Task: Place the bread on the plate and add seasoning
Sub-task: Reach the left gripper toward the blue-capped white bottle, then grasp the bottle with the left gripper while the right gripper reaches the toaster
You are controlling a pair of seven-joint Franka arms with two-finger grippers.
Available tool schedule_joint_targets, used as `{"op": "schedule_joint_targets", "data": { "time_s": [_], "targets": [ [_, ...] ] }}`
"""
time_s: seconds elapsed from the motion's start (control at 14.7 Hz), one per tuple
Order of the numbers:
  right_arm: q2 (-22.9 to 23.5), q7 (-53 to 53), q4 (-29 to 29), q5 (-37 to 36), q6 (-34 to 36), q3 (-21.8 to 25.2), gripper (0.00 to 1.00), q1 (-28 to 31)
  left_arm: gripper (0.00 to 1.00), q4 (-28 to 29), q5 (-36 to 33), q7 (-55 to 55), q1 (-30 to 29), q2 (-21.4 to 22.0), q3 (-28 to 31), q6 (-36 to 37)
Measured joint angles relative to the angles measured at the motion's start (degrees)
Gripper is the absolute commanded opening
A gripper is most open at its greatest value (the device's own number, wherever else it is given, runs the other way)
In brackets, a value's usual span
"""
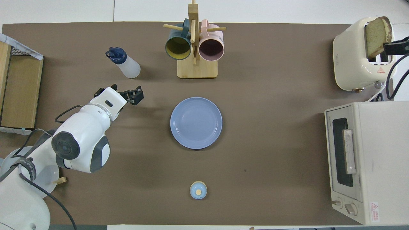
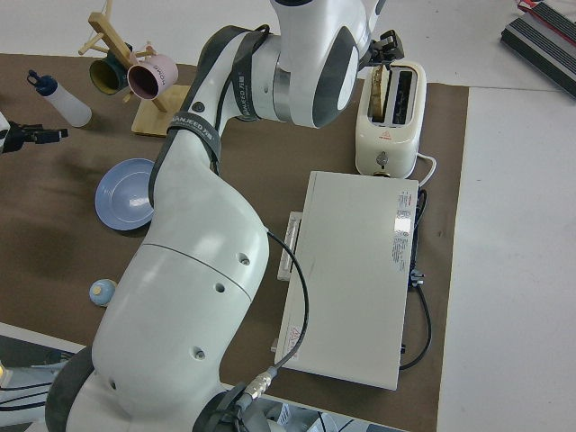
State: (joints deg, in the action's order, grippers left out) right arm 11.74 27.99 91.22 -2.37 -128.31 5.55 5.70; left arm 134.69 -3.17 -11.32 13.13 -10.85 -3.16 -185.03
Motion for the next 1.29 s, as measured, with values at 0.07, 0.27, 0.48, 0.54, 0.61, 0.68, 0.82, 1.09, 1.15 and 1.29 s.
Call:
{"op": "schedule_joint_targets", "data": {
  "time_s": [0.07,0.27,0.48,0.54,0.61,0.68,0.82,1.09,1.15,1.29],
  "targets": [
    [1.32,0.53,-0.16,0.0,-1.7,0.0,1.0,0.38,1.0,-1.05,-0.02,0.01,0.1,-0.91,0.41,0.0],
    [6.1,0.6,-1.58,2.43,-5.21,0.01,1.0,0.92,1.0,-4.02,-0.1,0.08,4.11,-3.64,5.07,0.0],
    [7.92,0.61,-3.42,6.56,-6.31,-0.06,0.93,0.85,1.0,-5.99,-0.1,0.08,13.05,-5.55,14.4,0.0],
    [7.92,0.61,-3.67,6.56,-6.54,-0.08,0.86,0.82,1.0,-6.31,-0.1,0.07,15.42,-5.89,16.68,0.0],
    [7.92,0.61,-3.85,6.56,-7.01,-0.08,0.83,0.81,1.0,-6.5,-0.07,0.04,17.27,-6.1,18.35,0.0],
    [7.93,0.61,-3.9,6.56,-7.27,-0.07,0.78,0.83,1.0,-6.68,0.02,0.01,18.47,-6.28,19.42,0.0],
    [8.3,0.61,-3.89,6.61,-7.3,-0.04,0.73,1.08,1.0,-7.56,0.96,-0.05,19.57,-6.73,20.35,0.01],
    [9.28,0.61,-3.79,6.67,-7.3,-0.19,0.69,1.15,1.0,-9.6,2.03,-0.07,20.97,-8.7,22.08,0.04],
    [9.35,0.73,-3.79,6.67,-7.3,-0.18,0.59,1.18,1.0,-10.22,2.27,-0.07,21.87,-9.33,23.17,0.04],
    [9.35,1.89,-3.79,6.67,-7.27,-0.16,0.33,1.29,1.0,-11.08,3.3,-0.12,23.61,-10.15,25.0,0.04]
  ]
}}
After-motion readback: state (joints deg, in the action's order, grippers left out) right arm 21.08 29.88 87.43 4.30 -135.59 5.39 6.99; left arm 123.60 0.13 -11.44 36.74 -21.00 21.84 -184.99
